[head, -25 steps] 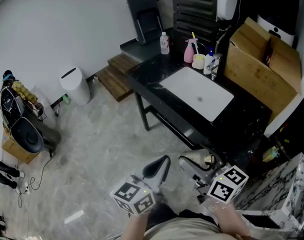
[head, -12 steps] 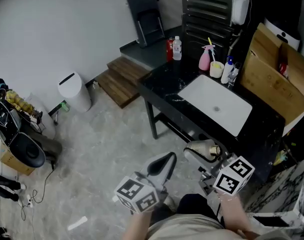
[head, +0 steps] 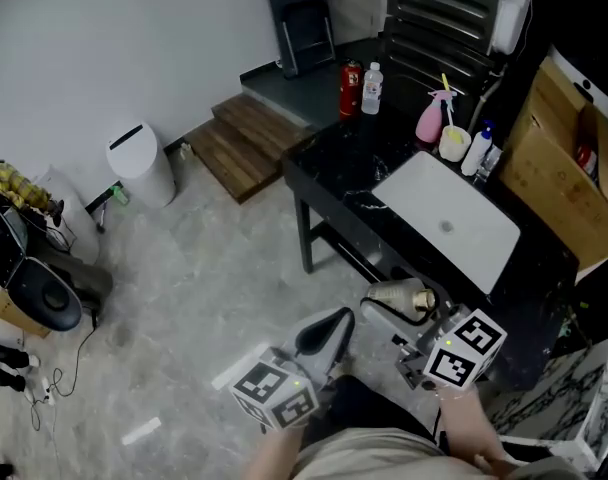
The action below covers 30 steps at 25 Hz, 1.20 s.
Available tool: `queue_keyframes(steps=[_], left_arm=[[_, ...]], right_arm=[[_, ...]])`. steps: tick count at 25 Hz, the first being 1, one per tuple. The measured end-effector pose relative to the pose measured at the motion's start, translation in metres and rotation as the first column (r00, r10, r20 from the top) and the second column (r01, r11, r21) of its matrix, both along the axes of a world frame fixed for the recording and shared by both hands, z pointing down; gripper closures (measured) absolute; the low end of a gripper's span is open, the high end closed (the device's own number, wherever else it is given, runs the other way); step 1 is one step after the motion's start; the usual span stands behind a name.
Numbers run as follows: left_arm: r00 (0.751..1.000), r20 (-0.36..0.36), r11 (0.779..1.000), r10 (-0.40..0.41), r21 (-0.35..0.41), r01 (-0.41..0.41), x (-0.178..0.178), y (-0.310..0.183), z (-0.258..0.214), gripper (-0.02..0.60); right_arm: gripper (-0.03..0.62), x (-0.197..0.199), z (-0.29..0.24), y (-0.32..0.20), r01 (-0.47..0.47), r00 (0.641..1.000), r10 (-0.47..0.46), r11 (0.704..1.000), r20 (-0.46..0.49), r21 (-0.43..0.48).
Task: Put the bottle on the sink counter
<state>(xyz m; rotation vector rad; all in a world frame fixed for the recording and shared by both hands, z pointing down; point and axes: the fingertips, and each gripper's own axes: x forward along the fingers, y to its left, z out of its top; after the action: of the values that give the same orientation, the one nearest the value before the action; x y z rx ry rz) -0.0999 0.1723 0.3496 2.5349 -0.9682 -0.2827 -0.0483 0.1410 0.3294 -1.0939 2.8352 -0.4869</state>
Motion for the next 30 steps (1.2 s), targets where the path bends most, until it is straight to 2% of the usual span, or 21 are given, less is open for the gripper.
queue_keyframes(steps=[5,10,14,17,23,30], left_arm=[[0.999,0.032,1.000,-0.015,0.023,0.015,-0.014,-0.063,-0.007,0.575],[0.998,0.064,1.000,-0.012,0.026,0.010,-0.017,-0.129,-0.018,0.575],[0.997,0.082,0.998,-0.013,0.062,0.008,-0.013,-0.181,-0.032,0.575],[0.995,0.099,0.998,0.005,0.060,-0.010,-0.001,-0.216,-0.031,0.575],[0.992,0.111,0.997,0.058,0.052,-0.065,0.030,-0.267,-0.021,0.575],[0.984,0.130,0.992,0.121,0.031,-0.126,0.062,-0.305,-0.016,0.575]], right_arm=[[0.252,0.000,0.008,-0.062,-0.025,1.000,0.025,1.000,0.015,-0.019],[0.252,0.000,0.002,-0.126,-0.019,0.999,0.019,1.000,0.032,-0.001],[0.252,0.000,-0.006,-0.176,-0.006,0.999,0.005,1.000,0.047,0.013],[0.252,0.007,-0.011,-0.206,-0.014,0.998,0.012,0.999,0.066,0.030],[0.252,0.032,-0.007,-0.239,-0.057,0.994,0.054,0.998,0.098,0.029],[0.252,0.057,-0.003,-0.249,-0.105,0.989,0.102,0.994,0.104,0.028]])
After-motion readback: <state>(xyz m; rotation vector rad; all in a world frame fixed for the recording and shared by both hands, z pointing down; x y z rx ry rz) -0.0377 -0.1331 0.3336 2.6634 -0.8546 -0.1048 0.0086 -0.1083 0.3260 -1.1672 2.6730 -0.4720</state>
